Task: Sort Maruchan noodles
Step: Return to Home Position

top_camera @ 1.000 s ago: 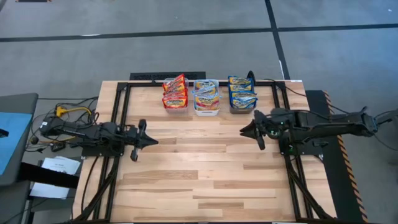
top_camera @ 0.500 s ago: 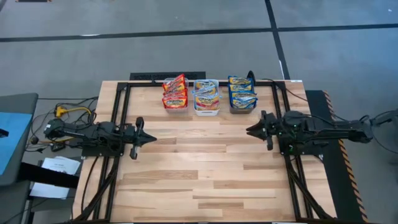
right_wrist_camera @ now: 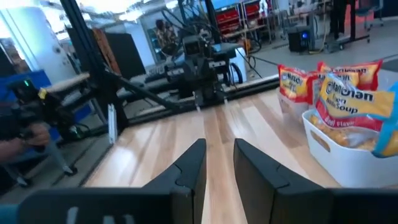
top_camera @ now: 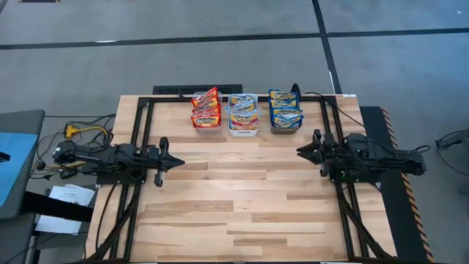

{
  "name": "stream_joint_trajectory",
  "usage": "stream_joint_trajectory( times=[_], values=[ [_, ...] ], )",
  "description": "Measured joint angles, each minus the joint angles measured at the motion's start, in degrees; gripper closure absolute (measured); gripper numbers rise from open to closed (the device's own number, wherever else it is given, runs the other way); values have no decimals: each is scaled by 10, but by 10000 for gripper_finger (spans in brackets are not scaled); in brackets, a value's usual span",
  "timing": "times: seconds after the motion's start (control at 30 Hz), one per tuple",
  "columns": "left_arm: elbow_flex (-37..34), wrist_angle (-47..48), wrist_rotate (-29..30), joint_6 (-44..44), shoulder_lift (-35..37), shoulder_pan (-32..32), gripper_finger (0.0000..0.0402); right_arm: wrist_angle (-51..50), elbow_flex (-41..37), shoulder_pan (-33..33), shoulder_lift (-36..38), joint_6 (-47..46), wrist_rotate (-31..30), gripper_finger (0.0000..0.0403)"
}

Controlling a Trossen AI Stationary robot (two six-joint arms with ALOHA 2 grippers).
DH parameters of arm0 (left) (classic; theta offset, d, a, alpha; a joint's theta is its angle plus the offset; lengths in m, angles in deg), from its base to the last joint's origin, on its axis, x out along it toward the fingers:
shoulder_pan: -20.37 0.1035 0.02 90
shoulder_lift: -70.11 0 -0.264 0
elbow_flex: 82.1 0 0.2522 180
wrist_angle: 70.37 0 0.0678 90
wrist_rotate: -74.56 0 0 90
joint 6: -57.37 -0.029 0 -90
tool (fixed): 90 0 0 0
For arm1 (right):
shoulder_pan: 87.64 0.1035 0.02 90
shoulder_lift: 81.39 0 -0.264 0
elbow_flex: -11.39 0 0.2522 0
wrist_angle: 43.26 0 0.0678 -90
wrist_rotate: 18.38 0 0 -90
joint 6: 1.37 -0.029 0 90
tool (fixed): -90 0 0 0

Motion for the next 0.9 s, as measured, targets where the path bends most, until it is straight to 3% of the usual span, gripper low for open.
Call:
stream_joint_trajectory(
  times=[0.4, 0.6, 0.9],
  values=[
    [0, -1, 1, -20, 0, 0, 402, 1, -40, 0, -1, -4, -32, 296],
    [0, -1, 1, -60, 0, 0, 402, 64, -66, 0, -1, 4, -32, 296],
    [-1, -1, 1, -46, -1, 0, 401, 70, -71, 0, -5, 25, -31, 296]
  ],
)
